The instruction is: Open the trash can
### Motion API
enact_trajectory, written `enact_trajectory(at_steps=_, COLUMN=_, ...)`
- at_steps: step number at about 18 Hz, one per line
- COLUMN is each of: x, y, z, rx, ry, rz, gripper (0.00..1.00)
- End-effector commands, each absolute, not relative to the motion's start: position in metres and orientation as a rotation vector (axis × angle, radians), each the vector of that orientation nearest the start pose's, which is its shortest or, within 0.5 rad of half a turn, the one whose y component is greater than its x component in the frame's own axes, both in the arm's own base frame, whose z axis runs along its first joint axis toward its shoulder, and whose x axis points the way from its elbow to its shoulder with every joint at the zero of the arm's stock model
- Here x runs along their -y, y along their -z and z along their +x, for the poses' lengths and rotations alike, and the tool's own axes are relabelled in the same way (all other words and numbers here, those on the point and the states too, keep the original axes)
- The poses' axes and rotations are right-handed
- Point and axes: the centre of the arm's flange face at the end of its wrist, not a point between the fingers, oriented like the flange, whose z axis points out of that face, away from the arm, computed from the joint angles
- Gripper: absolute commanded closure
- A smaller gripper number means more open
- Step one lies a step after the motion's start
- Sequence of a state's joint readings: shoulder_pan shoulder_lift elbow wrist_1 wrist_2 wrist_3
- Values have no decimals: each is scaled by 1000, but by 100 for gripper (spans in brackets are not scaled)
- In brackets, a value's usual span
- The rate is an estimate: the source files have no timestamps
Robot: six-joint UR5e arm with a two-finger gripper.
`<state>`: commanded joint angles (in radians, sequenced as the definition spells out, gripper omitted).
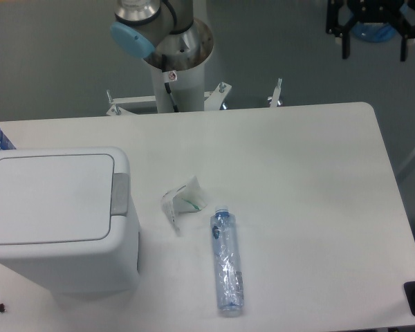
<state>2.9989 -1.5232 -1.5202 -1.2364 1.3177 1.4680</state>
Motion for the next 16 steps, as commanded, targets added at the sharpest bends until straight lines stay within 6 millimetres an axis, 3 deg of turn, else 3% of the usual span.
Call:
enact_trajectory(at_steps=5, x=-229, y=-580, z=-473, rx=-120, ry=-563, rz=-2783, gripper=0)
enact_trajectory(at_steps=7, x=-231, y=-576, z=-476, rx=-28, ry=-532, rz=-2777, gripper=0)
enact_trajectory(at_steps=10, x=-253, y=-572, z=-467, rx=49, ry=-487, rz=-2761, gripper=0)
enact_trajectory(at_steps=13, x=-260, y=-569, z=-464, rx=156, ry=-450, rz=-2745, gripper=0)
enact_trajectory(at_steps=16, x=-291, y=-568, z=-451, rx=200, ry=-436, rz=-2709, gripper=0)
